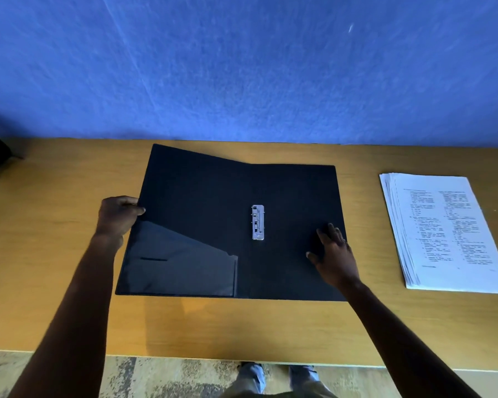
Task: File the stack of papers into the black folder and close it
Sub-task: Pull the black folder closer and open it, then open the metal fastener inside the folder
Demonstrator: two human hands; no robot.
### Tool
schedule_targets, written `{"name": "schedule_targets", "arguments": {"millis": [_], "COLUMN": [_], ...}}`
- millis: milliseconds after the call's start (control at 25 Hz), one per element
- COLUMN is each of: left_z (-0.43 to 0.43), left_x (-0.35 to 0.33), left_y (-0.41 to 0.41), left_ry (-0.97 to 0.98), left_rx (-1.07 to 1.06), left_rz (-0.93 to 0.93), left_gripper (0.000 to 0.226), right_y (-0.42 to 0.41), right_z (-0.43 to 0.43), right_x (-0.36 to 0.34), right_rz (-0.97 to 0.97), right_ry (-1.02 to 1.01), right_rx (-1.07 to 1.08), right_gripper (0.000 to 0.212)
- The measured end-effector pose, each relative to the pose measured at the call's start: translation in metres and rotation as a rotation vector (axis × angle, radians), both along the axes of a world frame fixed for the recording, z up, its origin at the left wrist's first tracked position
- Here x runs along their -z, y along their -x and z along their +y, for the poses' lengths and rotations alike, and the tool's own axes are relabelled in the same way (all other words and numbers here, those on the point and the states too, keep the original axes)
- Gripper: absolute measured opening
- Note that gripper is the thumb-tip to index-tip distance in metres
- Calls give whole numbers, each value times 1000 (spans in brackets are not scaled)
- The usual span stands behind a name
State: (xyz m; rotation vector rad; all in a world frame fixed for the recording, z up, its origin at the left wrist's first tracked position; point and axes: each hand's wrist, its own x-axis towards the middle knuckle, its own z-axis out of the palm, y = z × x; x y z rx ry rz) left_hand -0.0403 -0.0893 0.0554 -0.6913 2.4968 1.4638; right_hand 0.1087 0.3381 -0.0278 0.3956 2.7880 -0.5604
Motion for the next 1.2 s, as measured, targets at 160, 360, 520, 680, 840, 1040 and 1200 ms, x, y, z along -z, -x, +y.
{"name": "schedule_targets", "arguments": {"millis": [160,360,520,680,840,1040,1200], "left_z": [-2,4,1,13,68,152,181], "left_x": [33,54,75,69,45,53,66], "left_y": [1,-6,-9,-13,-26,-52,-69], "left_ry": [129,308,495,532,390,132,5], "left_rx": [-38,10,120,68,127,278,398], "left_rz": [-17,23,64,148,374,251,24], "left_gripper": [38,16,12,29,17,11,18], "right_y": [1,-4,-9,-9,4,41,47], "right_z": [0,6,6,2,-13,-28,-28], "right_x": [1,4,6,11,16,22,35], "right_rz": [5,24,50,100,205,271,250], "right_ry": [-32,-65,-64,-90,-112,-136,-158], "right_rx": [-11,-51,-50,-61,-94,-119,-144], "right_gripper": [72,72,71,69,74,70,69]}}
